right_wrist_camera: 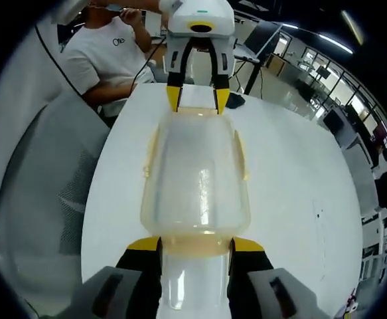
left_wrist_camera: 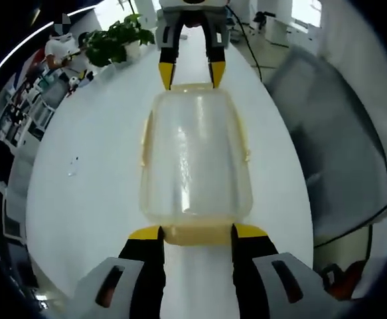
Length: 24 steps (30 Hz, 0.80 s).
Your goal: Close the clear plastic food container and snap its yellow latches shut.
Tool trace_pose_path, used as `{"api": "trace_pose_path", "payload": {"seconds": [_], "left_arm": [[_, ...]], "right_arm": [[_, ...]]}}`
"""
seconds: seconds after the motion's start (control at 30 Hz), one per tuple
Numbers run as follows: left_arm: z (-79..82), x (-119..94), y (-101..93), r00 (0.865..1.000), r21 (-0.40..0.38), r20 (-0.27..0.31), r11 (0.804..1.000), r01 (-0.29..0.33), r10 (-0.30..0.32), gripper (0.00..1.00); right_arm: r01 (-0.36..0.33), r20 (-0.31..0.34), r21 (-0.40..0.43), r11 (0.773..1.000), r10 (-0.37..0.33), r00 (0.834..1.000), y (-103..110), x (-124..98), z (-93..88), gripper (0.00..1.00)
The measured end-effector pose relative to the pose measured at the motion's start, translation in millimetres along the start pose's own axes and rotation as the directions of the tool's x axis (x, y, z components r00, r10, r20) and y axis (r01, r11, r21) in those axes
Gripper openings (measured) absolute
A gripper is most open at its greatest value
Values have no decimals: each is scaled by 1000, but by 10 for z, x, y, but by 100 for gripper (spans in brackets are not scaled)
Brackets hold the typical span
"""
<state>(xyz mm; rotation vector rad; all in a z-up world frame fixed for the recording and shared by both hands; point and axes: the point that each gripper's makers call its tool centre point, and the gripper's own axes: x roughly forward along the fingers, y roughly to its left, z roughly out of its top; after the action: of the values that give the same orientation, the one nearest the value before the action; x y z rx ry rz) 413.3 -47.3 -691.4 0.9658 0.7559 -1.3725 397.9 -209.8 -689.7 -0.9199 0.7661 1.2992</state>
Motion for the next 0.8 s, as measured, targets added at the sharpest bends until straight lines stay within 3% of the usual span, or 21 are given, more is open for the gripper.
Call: {"api": "trace_pose_path", "payload": {"seconds": [0.33, 0.8], "left_arm": [[421, 181, 27, 1000, 24, -10, 1000, 3, -3, 37], [782, 485, 101, 1000, 20, -12, 1000, 16, -15, 37]], "right_arm": [[17, 0, 20, 1000, -17, 1000, 25, -222, -377, 36], [8, -9, 29, 1000, -7, 1000, -37, -341, -829, 36]]}}
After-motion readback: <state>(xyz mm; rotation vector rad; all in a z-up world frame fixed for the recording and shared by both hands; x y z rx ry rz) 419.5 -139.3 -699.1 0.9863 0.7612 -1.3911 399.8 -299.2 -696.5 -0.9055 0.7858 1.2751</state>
